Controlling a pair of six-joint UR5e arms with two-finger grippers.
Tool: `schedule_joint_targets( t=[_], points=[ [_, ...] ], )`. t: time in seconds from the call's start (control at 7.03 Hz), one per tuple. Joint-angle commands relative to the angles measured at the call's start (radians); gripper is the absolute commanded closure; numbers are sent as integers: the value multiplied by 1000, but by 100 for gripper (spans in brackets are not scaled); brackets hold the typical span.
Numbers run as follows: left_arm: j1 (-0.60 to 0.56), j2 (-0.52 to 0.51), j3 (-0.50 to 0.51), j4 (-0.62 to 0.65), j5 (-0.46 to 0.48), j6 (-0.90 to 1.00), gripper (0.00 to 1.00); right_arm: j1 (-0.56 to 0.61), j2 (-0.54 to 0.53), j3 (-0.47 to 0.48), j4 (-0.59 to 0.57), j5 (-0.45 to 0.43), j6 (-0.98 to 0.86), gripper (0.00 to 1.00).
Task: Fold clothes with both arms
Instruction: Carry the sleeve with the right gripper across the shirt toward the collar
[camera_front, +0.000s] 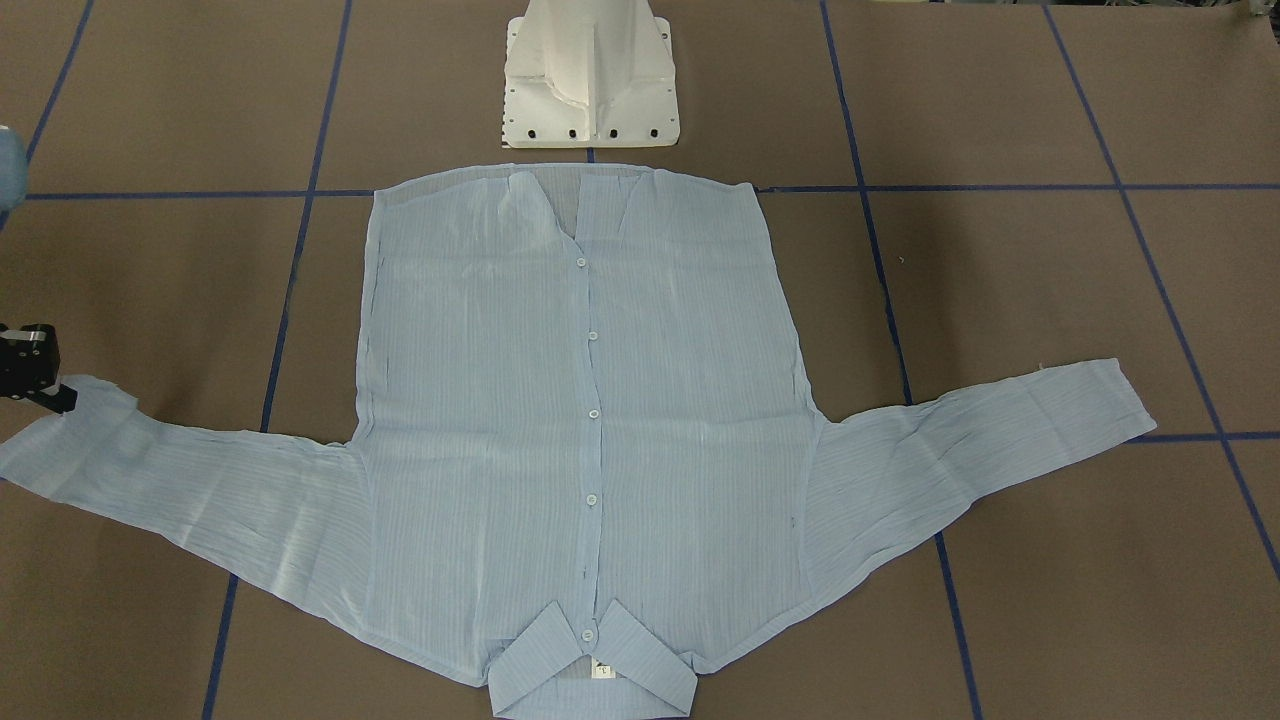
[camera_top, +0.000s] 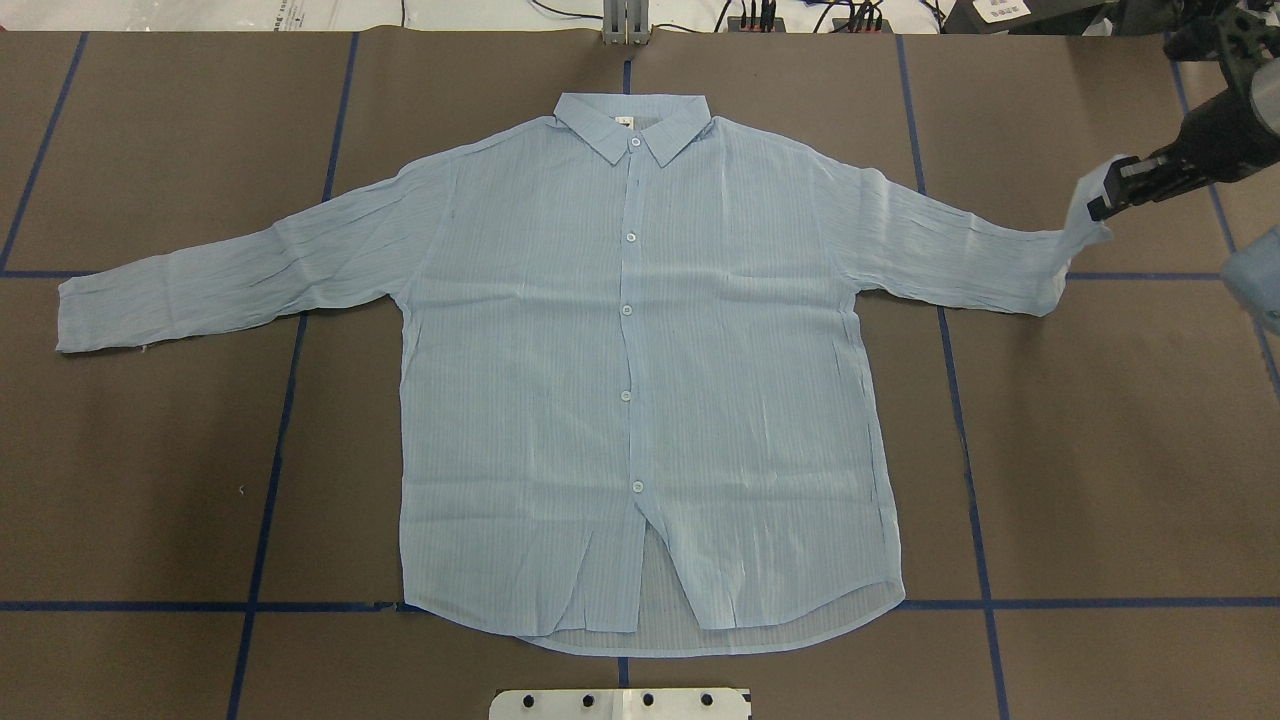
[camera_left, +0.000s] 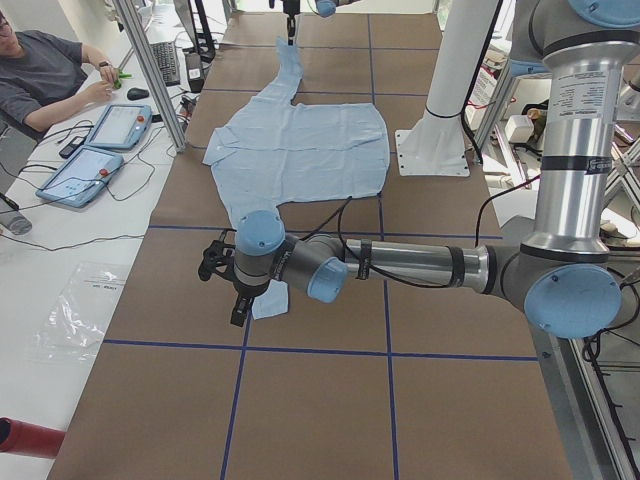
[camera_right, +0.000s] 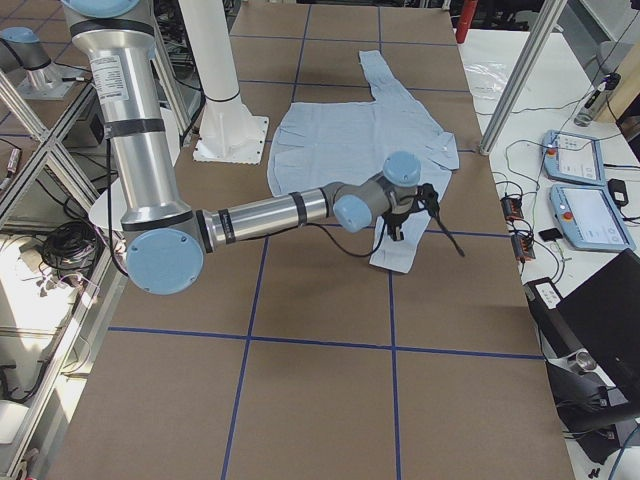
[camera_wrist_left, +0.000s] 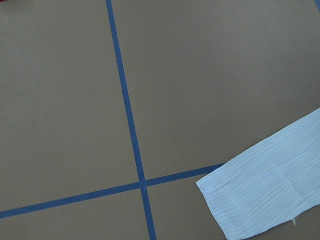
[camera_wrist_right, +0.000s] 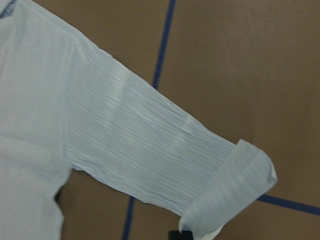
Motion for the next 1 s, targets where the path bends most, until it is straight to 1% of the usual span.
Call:
schedule_joint_targets(
  t=[0.0, 0.14, 0.28, 0.43, 0.57, 0.71, 0.85],
  points=[
    [0, 2, 2, 1, -1, -2, 1, -103, 220, 34, -70, 39, 157, 100],
    [0, 3, 2, 1, 0, -2, 1, -140, 334, -4, -70, 34, 244, 100],
    [0, 3, 8, 1, 0, 0, 1, -158, 438, -70, -60, 31, 307, 100],
    [0, 2, 13, 1, 0, 0, 1, -178, 529, -157, -57, 24, 309, 100],
    [0, 2, 13, 1, 2, 0, 1, -213, 592, -237, -54, -26, 309, 100],
    [0, 2, 14, 1, 2, 0, 1, -245, 644, -298, -46, -89, 311, 100],
    [0, 2, 13, 1, 2, 0, 1, -276, 691, -351, -46, -126, 313, 100]
  ],
)
